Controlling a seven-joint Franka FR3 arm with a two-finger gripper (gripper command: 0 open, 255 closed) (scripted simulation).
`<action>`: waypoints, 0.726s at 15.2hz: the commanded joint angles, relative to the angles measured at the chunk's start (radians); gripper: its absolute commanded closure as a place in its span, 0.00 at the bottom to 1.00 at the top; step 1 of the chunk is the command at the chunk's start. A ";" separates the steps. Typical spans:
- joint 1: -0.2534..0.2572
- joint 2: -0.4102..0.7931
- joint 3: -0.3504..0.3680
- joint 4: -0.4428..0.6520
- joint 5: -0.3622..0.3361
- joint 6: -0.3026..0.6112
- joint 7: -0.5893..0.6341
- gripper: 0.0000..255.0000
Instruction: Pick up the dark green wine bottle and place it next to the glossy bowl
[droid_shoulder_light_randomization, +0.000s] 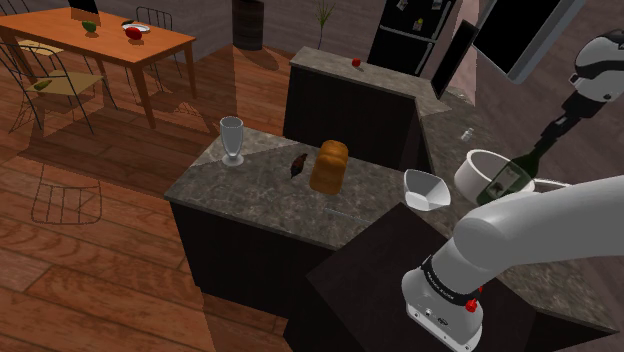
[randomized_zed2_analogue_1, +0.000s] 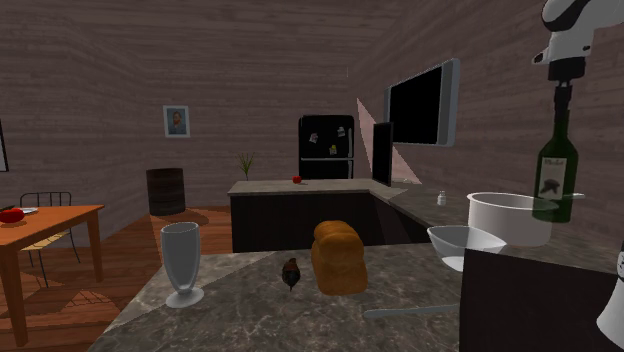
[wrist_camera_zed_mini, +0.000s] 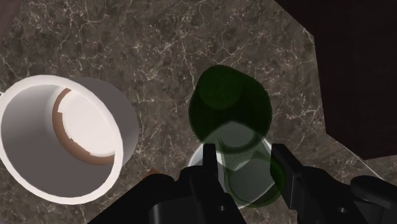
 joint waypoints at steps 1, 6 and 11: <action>0.000 0.001 -0.011 -0.023 -0.006 0.026 0.003 1.00; 0.010 0.012 -0.048 -0.074 -0.017 0.093 0.008 1.00; 0.026 0.030 -0.094 -0.120 -0.027 0.162 0.010 1.00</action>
